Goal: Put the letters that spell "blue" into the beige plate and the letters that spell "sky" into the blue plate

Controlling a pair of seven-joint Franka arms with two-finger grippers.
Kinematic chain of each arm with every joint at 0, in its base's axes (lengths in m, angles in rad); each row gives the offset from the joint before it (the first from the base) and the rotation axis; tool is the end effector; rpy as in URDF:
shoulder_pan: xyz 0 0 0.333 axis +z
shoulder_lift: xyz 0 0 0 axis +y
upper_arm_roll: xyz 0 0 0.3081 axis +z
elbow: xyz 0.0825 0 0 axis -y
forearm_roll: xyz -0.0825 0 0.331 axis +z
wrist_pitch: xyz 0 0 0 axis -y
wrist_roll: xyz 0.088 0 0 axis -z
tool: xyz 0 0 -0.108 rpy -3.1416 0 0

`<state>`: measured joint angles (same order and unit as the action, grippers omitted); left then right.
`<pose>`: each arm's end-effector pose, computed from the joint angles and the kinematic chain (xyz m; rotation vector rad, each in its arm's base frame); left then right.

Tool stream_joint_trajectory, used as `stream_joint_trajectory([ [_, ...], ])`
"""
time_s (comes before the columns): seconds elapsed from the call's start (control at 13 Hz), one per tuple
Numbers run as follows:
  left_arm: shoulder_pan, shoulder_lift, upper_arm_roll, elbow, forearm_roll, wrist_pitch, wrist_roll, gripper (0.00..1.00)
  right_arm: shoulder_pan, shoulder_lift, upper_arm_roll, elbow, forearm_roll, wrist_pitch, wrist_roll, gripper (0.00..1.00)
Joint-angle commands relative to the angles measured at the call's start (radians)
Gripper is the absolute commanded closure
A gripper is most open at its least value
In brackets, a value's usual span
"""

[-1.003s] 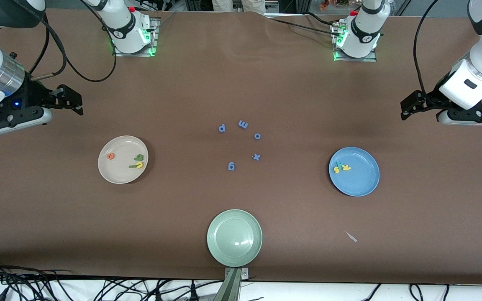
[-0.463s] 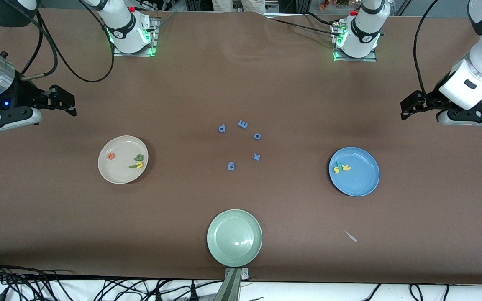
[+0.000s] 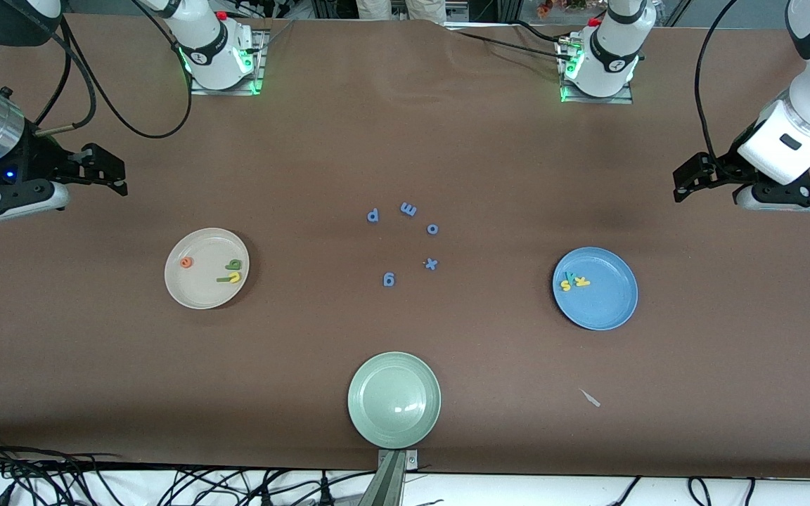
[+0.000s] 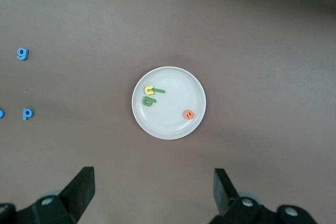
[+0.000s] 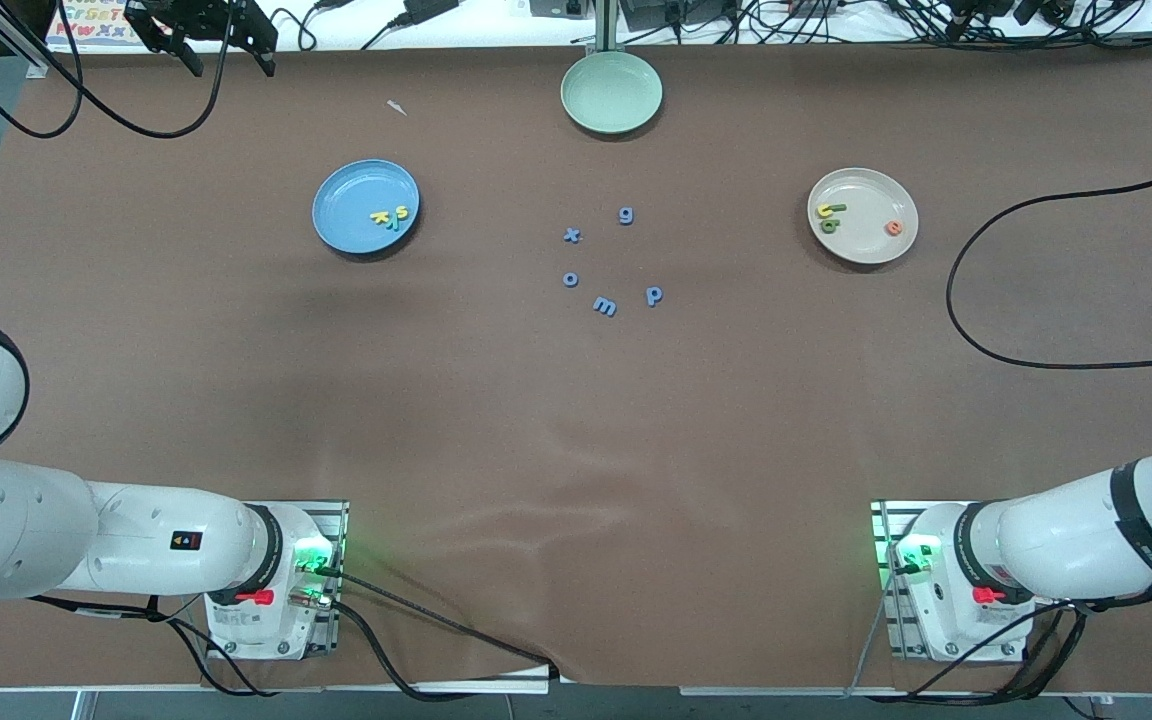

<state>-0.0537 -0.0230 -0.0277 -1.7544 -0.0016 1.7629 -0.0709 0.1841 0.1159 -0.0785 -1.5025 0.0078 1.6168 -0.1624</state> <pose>0.5050 -0.0415 0.5662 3.1378 -0.0160 0.0492 0.5365 0.0603 0.5882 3.1122 0.4198 -0.0020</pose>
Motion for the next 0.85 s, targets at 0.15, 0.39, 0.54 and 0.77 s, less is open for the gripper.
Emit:
stream_joint_trajectory([
  [0.15,-0.002,0.023,0.003,0.03,-0.017,-0.022,-0.001,0.0,-0.008,0.007,0.005,0.021,-0.017,-0.011,0.008,0.0],
  [0.39,-0.002,0.051,0.003,0.064,-0.015,-0.019,-0.003,0.0,-0.008,0.008,0.005,0.021,-0.017,-0.005,0.008,0.0],
  [0.54,-0.003,0.067,0.003,0.082,-0.015,-0.019,-0.001,0.0,-0.008,0.008,0.005,0.021,-0.017,-0.005,0.008,0.0],
  [0.77,-0.003,0.078,0.002,0.087,-0.017,-0.017,-0.001,0.0,-0.008,0.01,0.005,0.021,-0.017,-0.003,0.008,0.0],
])
